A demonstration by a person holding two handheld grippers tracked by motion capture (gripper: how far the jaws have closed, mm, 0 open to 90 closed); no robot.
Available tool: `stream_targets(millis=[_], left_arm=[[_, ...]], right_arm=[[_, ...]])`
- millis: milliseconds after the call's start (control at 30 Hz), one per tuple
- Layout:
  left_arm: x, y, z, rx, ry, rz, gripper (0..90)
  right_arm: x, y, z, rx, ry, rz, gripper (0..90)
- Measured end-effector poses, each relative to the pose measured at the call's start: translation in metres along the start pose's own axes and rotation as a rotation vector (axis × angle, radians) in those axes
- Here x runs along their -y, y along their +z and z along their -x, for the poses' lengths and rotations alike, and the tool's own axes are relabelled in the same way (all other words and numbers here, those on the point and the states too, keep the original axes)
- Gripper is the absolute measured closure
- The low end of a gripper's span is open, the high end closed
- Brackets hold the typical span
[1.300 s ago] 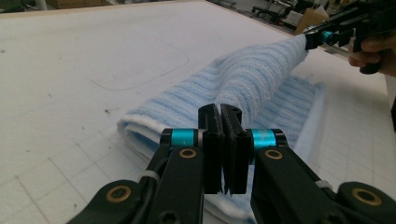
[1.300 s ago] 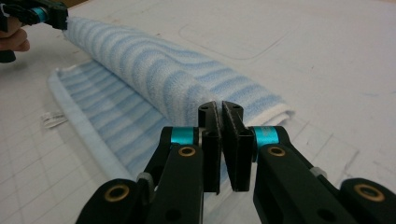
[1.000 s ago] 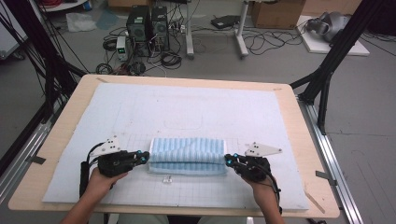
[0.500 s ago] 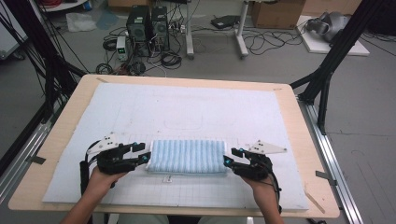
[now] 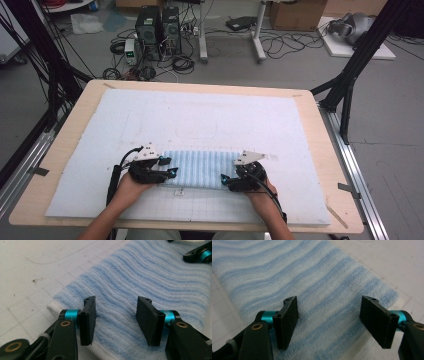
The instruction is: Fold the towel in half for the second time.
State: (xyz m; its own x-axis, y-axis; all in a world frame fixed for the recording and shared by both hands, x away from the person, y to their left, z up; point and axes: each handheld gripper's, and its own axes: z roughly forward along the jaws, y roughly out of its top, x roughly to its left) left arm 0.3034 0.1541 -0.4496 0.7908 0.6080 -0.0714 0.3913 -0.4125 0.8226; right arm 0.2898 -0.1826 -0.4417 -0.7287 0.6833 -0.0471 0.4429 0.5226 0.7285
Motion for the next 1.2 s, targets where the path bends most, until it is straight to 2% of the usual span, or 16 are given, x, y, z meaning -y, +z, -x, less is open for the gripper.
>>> stream_targets(millis=[67,133,267,367,467,567,633,667,700,733,767,900,1000,1200], left_arm=[[0.002,-0.001,0.002,-0.009,0.022,-0.005,50.5],[0.002,-0.003,0.002,-0.010,0.024,-0.004,50.6],[0.004,-0.005,-0.002,-0.006,0.011,-0.002,50.6],[0.004,-0.008,-0.005,0.003,-0.011,0.027,49.2],[0.003,-0.017,-0.017,-0.016,-0.064,0.104,44.1],[0.002,-0.032,-0.033,-0.054,-0.128,0.218,39.3],[0.003,-0.041,-0.042,-0.103,-0.183,0.286,34.2],[0.004,-0.045,-0.045,-0.147,-0.214,0.305,28.4],[0.004,-0.049,-0.048,-0.188,-0.236,0.311,18.9],[0.005,-0.052,-0.052,-0.205,-0.255,0.324,15.2],[0.007,-0.055,-0.055,-0.209,-0.261,0.339,16.3],[0.012,-0.064,-0.060,-0.187,-0.234,0.382,16.4],[0.014,-0.066,-0.061,-0.145,-0.205,0.398,16.9],[0.016,-0.068,-0.063,-0.146,-0.196,0.381,17.7]], right_arm=[[0.003,-0.002,0.001,-0.007,-0.009,-0.001,27.3],[0.007,-0.003,0.003,-0.018,-0.006,0.011,27.0],[0.010,-0.007,0.006,-0.038,-0.005,0.009,26.9],[0.010,-0.013,0.009,-0.065,0.006,0.026,24.9],[0.010,-0.023,0.017,-0.067,0.045,0.102,22.3],[0.009,-0.033,0.025,-0.022,0.070,0.157,21.4],[0.010,-0.038,0.030,0.008,0.094,0.174,19.9],[0.011,-0.040,0.033,0.030,0.107,0.176,18.4],[0.012,-0.042,0.035,0.051,0.119,0.179,17.3],[0.013,-0.044,0.038,0.072,0.130,0.179,16.2],[0.015,-0.046,0.040,0.093,0.139,0.177,15.3],[0.023,-0.052,0.052,0.163,0.169,0.168,12.0],[0.029,-0.057,0.060,0.173,0.195,0.168,11.7],[0.035,-0.069,0.071,0.184,0.226,0.196,11.3]])
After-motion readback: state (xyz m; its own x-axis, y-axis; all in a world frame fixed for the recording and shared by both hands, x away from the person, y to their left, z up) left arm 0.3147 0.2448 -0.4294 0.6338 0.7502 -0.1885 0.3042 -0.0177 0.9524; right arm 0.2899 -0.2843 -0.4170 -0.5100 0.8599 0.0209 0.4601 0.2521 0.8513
